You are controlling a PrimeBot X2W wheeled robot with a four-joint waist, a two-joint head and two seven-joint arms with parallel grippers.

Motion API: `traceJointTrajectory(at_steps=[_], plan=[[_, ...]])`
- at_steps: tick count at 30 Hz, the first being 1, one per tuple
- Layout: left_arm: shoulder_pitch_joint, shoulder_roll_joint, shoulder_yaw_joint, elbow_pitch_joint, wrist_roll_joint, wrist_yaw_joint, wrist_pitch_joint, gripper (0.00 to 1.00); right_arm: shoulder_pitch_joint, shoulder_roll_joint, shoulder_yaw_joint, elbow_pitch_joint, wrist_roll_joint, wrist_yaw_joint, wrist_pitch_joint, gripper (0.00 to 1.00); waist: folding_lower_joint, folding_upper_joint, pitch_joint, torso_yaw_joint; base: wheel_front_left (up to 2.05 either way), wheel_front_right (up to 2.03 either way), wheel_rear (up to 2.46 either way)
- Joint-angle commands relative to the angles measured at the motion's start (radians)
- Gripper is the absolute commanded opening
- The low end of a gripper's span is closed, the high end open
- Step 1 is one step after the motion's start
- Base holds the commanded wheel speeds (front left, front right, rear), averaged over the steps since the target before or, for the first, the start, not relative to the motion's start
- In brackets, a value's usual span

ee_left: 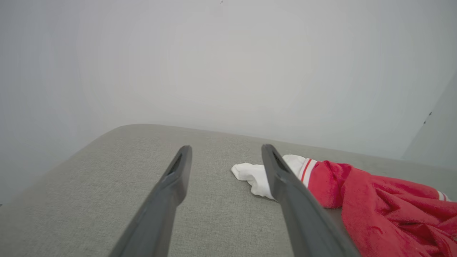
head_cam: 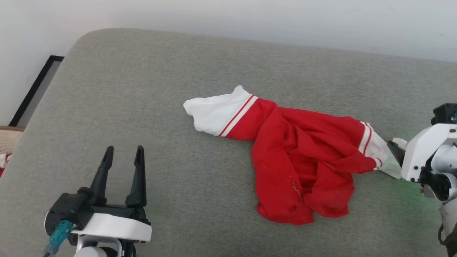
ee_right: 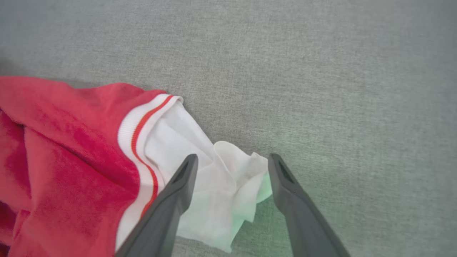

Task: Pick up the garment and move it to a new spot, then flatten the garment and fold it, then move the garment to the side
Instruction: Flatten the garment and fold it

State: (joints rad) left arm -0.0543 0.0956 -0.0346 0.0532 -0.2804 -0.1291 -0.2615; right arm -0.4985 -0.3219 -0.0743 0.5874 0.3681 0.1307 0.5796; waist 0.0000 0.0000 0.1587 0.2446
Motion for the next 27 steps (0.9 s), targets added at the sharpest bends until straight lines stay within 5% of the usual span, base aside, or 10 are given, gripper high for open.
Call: traceJointTrajectory(at_steps=[1,11,19,27], plan=[[0.000,0.008,-0.007,0.004,-0.002,-0.002,-0.005,1.00,-0.005,0.001,-0.001,-0.007,-0.001,0.000,-0.007,1.00,0.0000,0.0000,-0.007,-0.014,0.00,0.00,0.00],[-0.064,0.141,-0.160,0.066,-0.084,-0.002,0.026,1.00,0.048,0.044,0.026,-0.219,0.020,0.000,-0.066,1.00,0.0000,0.0000,-0.037,-0.109,0.00,0.00,0.00],[-0.177,0.257,-0.313,0.056,-0.201,-0.001,0.208,1.00,0.144,0.134,0.003,-0.455,-0.028,0.000,-0.181,1.00,0.0000,0.0000,-0.033,-0.209,0.00,0.00,0.00],[-0.256,0.304,-0.399,0.096,-0.280,0.000,0.411,1.00,0.203,0.195,0.023,-0.583,-0.089,0.000,-0.380,1.00,0.0000,0.0000,-0.010,-0.299,0.00,0.00,0.00]])
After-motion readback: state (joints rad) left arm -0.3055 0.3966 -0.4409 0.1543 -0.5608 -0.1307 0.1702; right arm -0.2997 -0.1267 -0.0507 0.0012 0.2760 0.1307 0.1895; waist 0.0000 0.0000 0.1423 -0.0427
